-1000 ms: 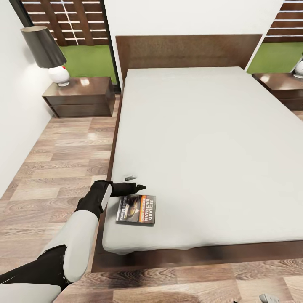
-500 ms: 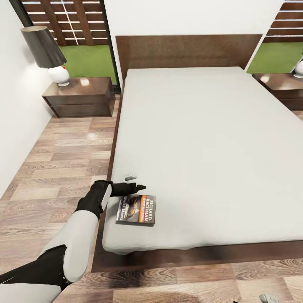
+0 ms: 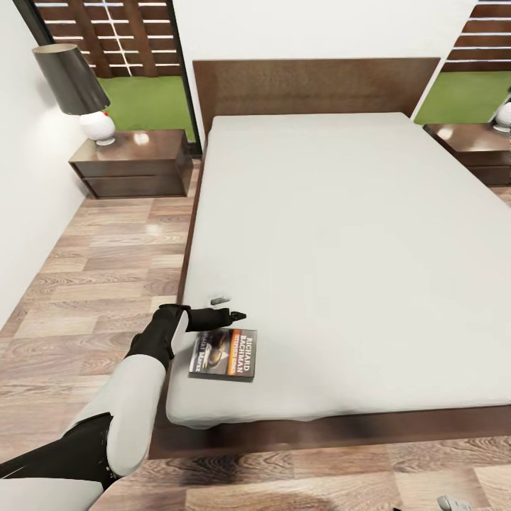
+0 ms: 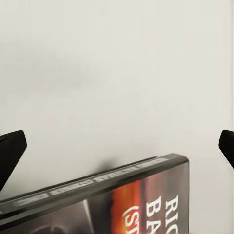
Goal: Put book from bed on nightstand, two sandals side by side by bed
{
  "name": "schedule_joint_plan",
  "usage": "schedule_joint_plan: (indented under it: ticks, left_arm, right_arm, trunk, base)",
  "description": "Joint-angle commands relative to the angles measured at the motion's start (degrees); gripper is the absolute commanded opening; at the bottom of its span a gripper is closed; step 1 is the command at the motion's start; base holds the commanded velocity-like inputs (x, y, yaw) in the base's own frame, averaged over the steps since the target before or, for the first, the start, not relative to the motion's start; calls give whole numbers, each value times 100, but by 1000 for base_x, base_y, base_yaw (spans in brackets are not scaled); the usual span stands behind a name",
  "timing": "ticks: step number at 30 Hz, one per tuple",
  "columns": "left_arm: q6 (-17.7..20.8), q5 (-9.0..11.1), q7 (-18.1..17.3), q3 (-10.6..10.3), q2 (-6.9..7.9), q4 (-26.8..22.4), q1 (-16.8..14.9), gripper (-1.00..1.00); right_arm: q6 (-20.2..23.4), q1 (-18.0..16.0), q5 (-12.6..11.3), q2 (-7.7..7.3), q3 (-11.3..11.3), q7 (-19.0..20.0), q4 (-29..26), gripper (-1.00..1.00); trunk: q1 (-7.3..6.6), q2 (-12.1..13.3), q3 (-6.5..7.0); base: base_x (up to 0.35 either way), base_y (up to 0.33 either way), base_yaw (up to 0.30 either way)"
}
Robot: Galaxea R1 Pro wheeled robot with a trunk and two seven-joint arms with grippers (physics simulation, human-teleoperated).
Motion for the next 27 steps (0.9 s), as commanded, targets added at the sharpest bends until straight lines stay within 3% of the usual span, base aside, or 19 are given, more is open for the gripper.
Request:
schedule_joint_plan:
  ticks: [1, 27]
  left_arm:
    - [37, -66, -47, 44, -10, -5, -3, 100]
    - [37, -66, -47, 42, -10, 4, -3, 100]
  right_arm:
    - [-21, -3, -36, -2, 48, 13, 1, 100]
    - [-24, -3, -36, -2, 48, 14, -2, 100]
  trunk:
    - [0, -2, -4]
    - [0, -2, -4]
  base:
    - [0, -52, 0]
    - [0, -36, 0]
